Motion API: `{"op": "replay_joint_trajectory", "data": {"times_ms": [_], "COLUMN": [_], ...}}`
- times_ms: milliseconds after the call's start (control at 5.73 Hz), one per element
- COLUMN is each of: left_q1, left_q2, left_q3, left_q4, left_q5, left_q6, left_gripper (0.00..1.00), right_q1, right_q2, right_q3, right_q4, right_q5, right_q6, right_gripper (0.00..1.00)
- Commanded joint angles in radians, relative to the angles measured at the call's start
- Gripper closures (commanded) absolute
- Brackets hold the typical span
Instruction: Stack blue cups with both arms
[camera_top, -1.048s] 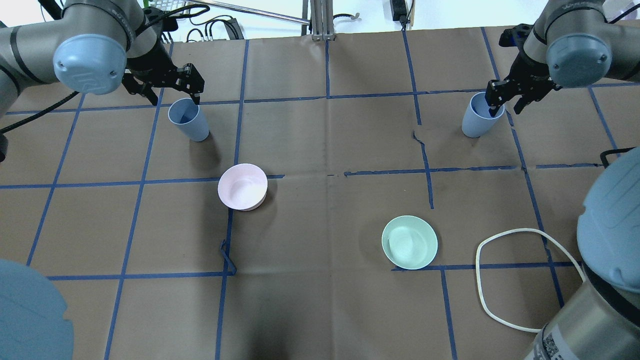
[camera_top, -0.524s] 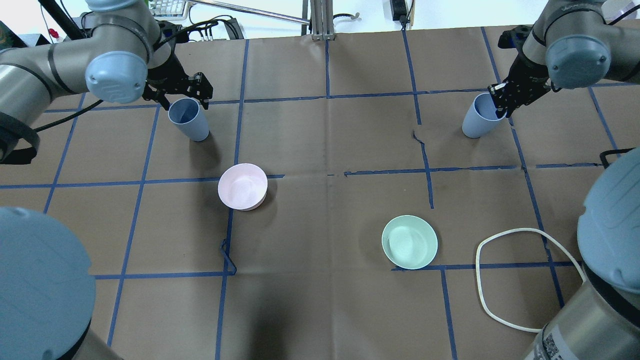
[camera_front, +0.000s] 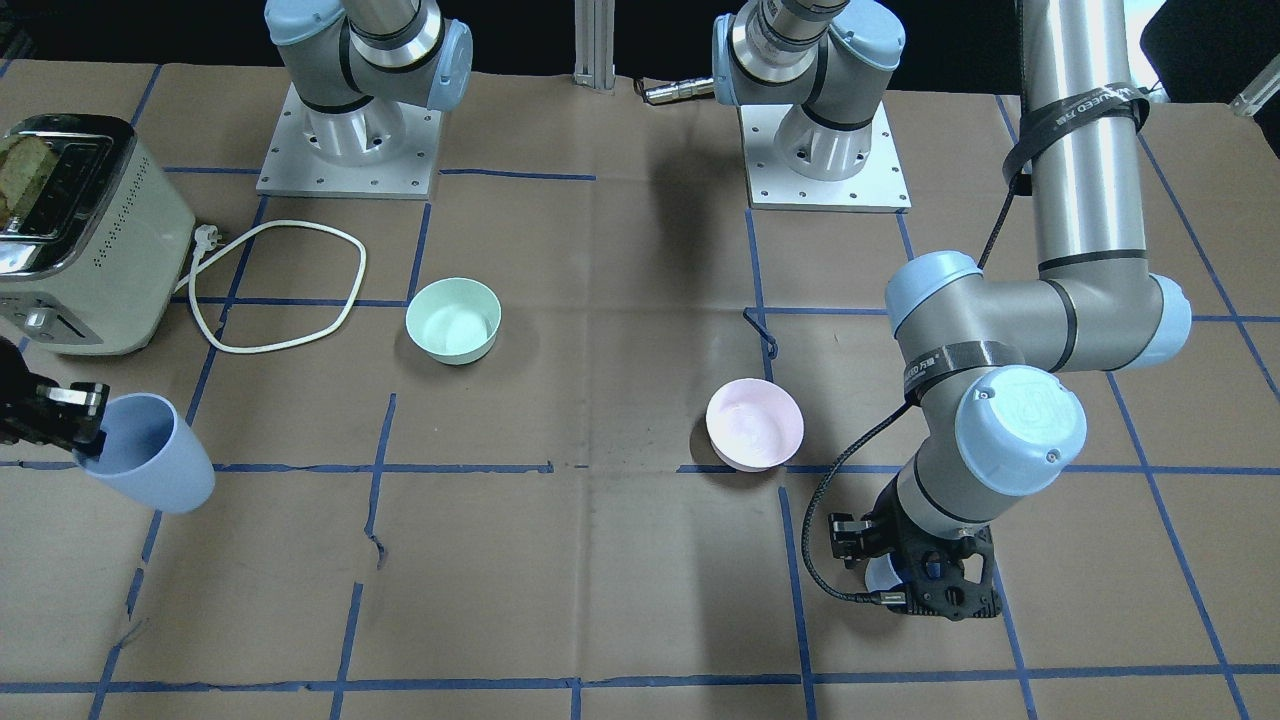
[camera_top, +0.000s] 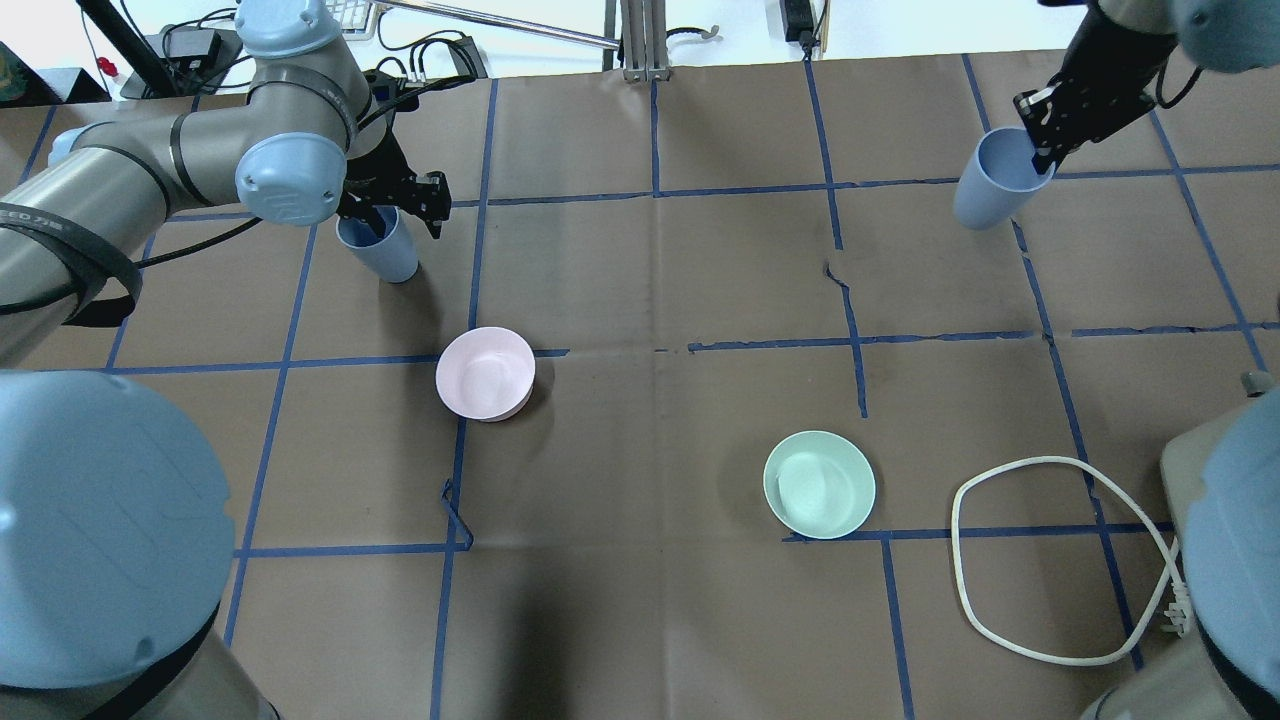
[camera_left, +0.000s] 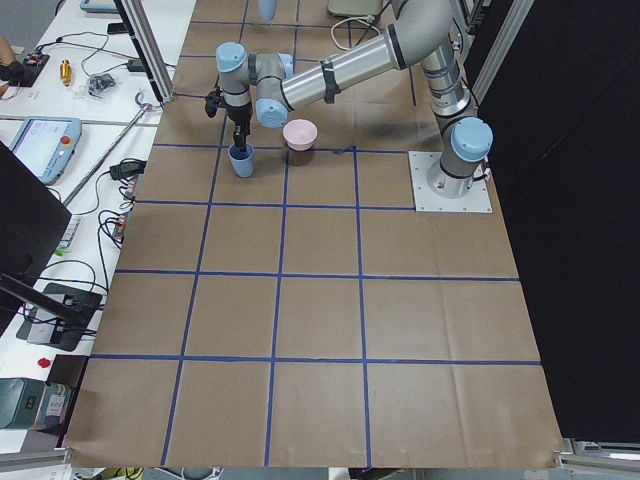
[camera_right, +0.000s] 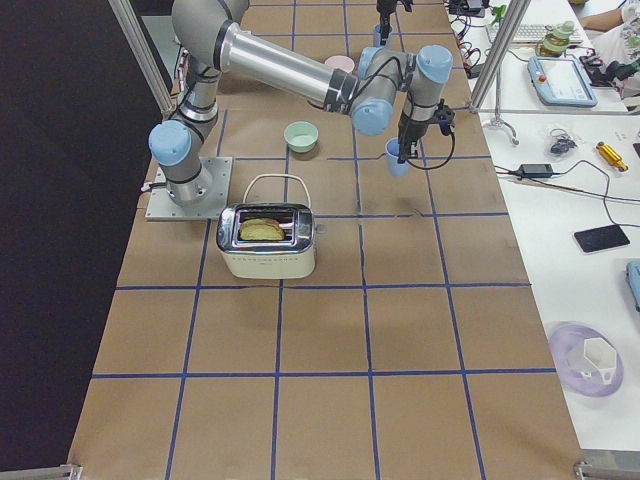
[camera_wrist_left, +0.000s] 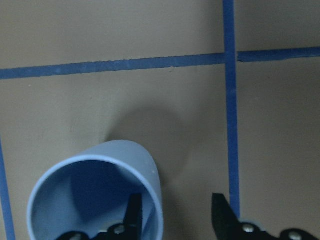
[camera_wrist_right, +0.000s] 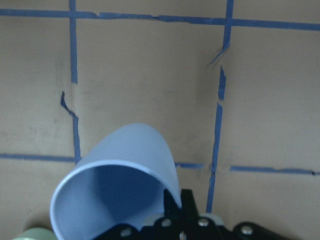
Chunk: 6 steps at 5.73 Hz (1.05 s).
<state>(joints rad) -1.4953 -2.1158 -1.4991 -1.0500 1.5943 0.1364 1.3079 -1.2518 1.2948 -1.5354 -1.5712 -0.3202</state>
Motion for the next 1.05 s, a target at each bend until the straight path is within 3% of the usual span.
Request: {"op": "replay_joint_trajectory", "data": {"times_ms": [0, 349, 873], "left_q1": [0.000, -0.032, -0.383], "left_q2": [-0.001, 0.028, -0.053], "left_q3": [0.000, 0.011, 0.153], "left_q4": [0.021, 0.006, 0.005], "left_q5": [0.000, 0.000, 0.004], "left_q6": [-0.001, -0.027, -0.492], "left_gripper": [0.98, 0.98, 0.96], "right_q1": [0.004, 0.002, 0.004], "right_q2": [-0.067, -0.080, -0.087], "right_q3": [-0.017, 0.030, 0.034], "right_q4": [0.112, 0.104, 0.103], "right_q5": [0.002, 0.003, 0.002], "right_q6": [-0.002, -0.002, 0.000], "right_gripper": [0.91, 0.91, 0.91]}}
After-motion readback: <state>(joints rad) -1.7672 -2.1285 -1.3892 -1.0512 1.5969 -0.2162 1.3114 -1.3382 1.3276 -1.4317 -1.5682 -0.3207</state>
